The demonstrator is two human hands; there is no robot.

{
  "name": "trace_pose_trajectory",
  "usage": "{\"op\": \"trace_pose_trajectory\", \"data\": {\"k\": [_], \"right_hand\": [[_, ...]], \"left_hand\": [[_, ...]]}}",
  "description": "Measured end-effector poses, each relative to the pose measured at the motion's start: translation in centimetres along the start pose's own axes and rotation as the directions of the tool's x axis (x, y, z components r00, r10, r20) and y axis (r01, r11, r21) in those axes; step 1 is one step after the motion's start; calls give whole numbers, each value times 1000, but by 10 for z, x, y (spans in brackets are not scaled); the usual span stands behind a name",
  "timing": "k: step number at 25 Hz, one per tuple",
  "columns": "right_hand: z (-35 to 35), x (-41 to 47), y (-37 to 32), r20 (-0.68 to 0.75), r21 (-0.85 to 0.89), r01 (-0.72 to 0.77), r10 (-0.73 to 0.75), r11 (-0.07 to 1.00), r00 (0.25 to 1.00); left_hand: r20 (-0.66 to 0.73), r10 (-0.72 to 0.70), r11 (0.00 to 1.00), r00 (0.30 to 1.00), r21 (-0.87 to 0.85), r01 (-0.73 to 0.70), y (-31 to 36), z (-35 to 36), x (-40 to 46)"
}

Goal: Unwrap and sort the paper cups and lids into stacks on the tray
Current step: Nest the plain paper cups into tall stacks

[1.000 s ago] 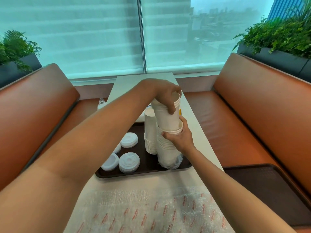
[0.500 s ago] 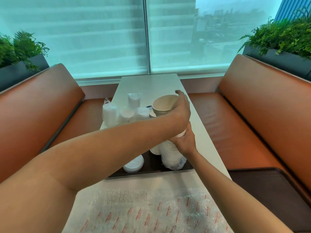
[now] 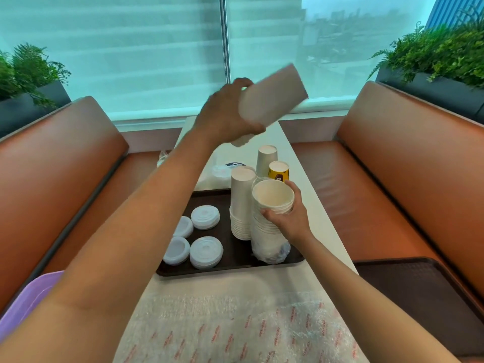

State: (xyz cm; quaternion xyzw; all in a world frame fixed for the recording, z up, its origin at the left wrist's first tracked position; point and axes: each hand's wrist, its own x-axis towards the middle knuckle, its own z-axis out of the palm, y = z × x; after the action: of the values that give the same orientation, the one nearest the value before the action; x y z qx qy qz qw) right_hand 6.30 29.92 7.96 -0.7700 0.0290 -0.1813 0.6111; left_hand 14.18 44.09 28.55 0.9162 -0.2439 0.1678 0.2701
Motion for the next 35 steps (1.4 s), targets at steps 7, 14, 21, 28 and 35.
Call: {"op": "trace_pose_trajectory", "data": {"k": [7, 14, 21, 28, 35], "right_hand": [[2, 0, 6, -23, -3, 12, -12, 1000, 1000], [3, 0, 17, -18, -3, 29, -30, 1000, 999], [9, -3, 22, 1, 33, -11, 11, 999, 1000], [4, 0, 17, 29, 71, 60, -62, 996, 998], [10, -10, 49, 40, 15, -55, 54, 998, 998]], "left_hand": [[85, -404, 692, 911, -624, 364, -59, 99, -37], [336, -444, 709, 830, -434, 555, -104, 172, -82], [-27, -447, 676, 894, -665, 318, -96, 174, -87], [182, -234, 452, 955, -849, 273, -53, 193, -135], [431, -238, 378, 870, -784, 492, -68, 216, -152]]}}
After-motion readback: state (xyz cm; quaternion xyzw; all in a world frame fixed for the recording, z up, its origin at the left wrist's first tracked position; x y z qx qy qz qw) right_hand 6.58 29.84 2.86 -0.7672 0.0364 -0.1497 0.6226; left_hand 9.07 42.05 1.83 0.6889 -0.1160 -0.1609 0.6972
